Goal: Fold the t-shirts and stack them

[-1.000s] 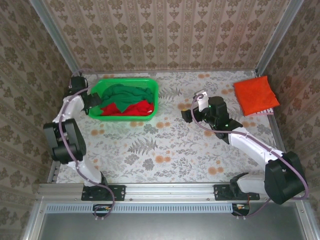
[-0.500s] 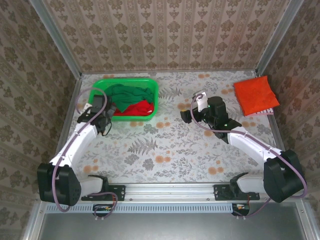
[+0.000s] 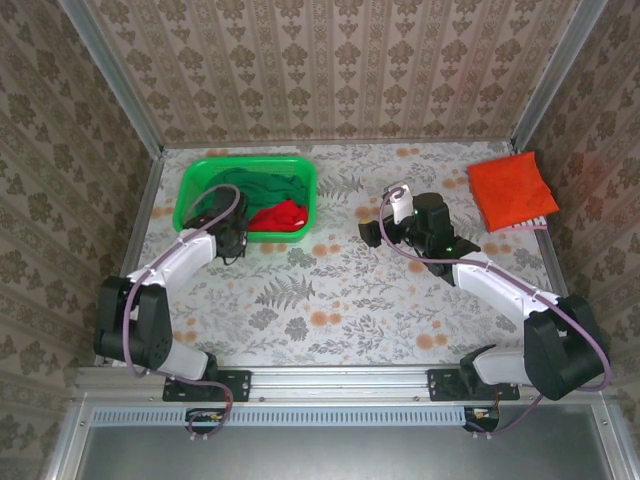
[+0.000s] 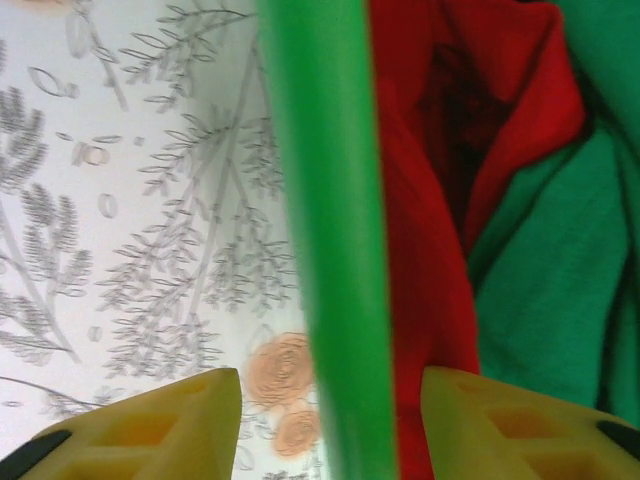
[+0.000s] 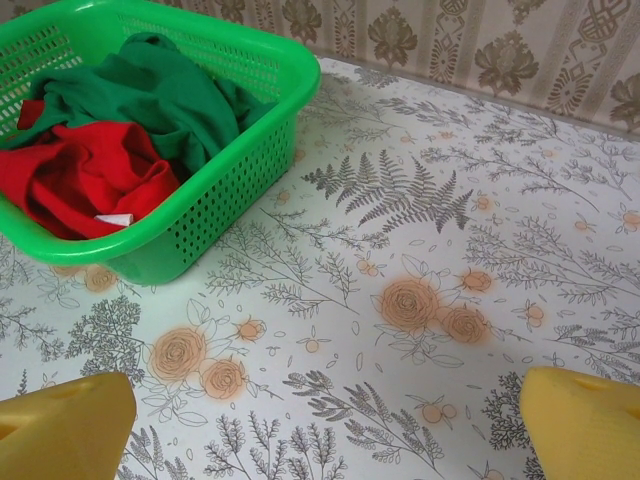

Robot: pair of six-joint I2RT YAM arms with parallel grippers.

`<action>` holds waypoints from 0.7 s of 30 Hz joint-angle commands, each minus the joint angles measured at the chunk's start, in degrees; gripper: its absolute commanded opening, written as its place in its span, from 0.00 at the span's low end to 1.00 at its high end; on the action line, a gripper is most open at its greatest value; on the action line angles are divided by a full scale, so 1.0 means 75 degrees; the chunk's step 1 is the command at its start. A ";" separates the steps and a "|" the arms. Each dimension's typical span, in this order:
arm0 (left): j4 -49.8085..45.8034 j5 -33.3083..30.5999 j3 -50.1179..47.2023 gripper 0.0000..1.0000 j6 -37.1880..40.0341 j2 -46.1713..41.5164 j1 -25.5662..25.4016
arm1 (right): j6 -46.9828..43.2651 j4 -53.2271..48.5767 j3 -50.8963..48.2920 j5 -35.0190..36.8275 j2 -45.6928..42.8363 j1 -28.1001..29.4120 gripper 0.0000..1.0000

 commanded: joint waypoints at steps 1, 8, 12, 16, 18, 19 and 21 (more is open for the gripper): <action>0.0024 0.0129 0.0318 0.40 -0.0229 0.0164 0.0078 | 0.0047 0.0190 -0.0159 -0.0087 -0.0106 0.0027 1.00; 0.0126 0.0178 0.0346 0.25 -0.0368 0.0338 0.0243 | -0.0066 0.0127 -0.0164 -0.0086 -0.0075 0.0026 1.00; 0.0120 0.0334 0.0414 0.10 -0.0393 0.0447 0.0398 | -0.0216 0.0039 -0.0080 -0.0054 -0.0020 0.0026 1.00; 0.0083 0.0385 0.0524 0.01 -0.0300 0.0507 0.0591 | -0.0249 0.0031 -0.0038 -0.0050 0.0048 0.0026 1.00; 0.0025 0.0417 0.0633 0.00 -0.0194 0.0550 0.0770 | -0.0222 0.0059 -0.0051 -0.0063 0.0065 0.0026 1.00; 0.0003 0.0429 0.0678 0.00 -0.0128 0.0581 0.0865 | -0.0211 0.0066 -0.0057 -0.0083 0.0083 0.0030 1.00; -0.0062 0.0442 0.0872 0.00 0.0091 0.0683 0.1113 | -0.0199 0.0076 -0.0078 -0.0097 0.0098 0.0037 1.00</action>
